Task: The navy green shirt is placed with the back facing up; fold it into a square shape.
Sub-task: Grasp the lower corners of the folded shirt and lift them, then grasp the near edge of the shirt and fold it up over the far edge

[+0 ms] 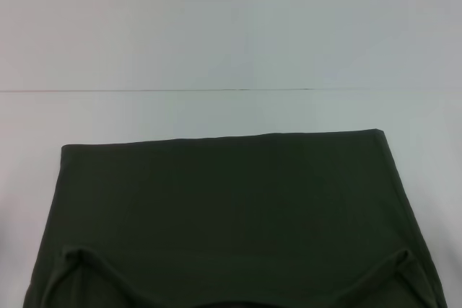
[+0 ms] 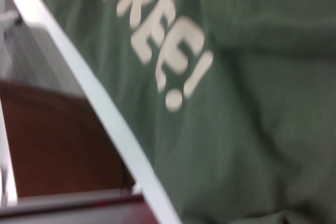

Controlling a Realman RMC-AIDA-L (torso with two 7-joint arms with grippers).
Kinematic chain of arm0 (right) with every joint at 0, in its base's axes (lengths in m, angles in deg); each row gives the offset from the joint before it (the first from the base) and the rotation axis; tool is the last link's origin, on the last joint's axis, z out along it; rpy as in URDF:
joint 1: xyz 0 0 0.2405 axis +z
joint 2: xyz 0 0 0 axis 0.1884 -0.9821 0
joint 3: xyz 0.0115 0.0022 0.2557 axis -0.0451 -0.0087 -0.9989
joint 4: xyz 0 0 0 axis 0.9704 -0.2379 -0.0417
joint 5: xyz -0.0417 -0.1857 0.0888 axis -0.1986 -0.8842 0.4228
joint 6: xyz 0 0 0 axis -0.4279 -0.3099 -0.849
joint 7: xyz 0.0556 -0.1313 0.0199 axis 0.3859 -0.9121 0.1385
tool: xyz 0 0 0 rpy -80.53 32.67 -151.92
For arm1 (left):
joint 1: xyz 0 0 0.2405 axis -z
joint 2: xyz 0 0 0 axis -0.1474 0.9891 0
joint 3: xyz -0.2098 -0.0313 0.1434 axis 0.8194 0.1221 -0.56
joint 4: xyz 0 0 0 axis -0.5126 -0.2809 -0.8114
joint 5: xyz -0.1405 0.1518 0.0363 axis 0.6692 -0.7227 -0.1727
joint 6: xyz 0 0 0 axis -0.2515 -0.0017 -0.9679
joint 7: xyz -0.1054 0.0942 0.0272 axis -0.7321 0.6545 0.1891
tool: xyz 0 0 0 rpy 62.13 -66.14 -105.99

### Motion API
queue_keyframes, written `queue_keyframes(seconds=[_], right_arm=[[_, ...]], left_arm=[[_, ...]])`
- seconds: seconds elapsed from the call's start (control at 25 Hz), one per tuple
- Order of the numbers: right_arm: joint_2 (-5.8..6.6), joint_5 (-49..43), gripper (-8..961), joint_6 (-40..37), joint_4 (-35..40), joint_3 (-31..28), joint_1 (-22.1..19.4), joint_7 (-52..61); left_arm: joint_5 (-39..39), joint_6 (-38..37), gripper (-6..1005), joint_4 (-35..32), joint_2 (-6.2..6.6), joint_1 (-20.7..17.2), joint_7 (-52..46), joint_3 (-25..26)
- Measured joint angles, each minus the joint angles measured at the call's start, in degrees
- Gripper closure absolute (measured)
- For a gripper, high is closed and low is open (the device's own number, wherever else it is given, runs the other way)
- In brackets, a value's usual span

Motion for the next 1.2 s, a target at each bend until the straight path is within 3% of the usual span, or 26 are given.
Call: queue_keyframes(seconds=[0.24,0.28,0.48,0.68,0.84,1.0,1.2], right_arm=[[0.82,1.96,905,2.62,-0.3,-10.05,0.13,-0.93],[1.1,2.44,905,3.19,-0.4,-11.86,0.18,-0.77],[3.63,6.77,905,8.19,-2.62,-21.56,0.23,1.01],[4.5,12.27,905,16.48,-3.91,-24.93,-0.56,4.98],[3.36,16.42,905,26.17,-5.11,-24.98,-0.85,5.58],[0.15,19.29,905,35.11,-5.26,-24.59,-0.65,2.09],[-2.37,21.4,905,41.21,-5.27,-23.65,0.6,-0.51]], left_arm=[[1.86,-1.21,957,-0.13,0.77,0.34,3.19,8.41],[3.05,0.14,957,-0.22,1.68,0.38,3.19,13.09],[4.21,8.27,957,0.03,3.0,-0.16,-2.27,20.49],[5.57,15.74,957,0.16,2.07,-0.54,-4.52,22.92],[8.28,21.45,957,0.18,-0.08,-0.62,-4.48,23.29],[11.8,27.51,957,-0.21,-3.07,-0.78,-3.24,23.24],[16.78,32.26,956,0.02,-4.96,-0.86,-1.02,22.97]])
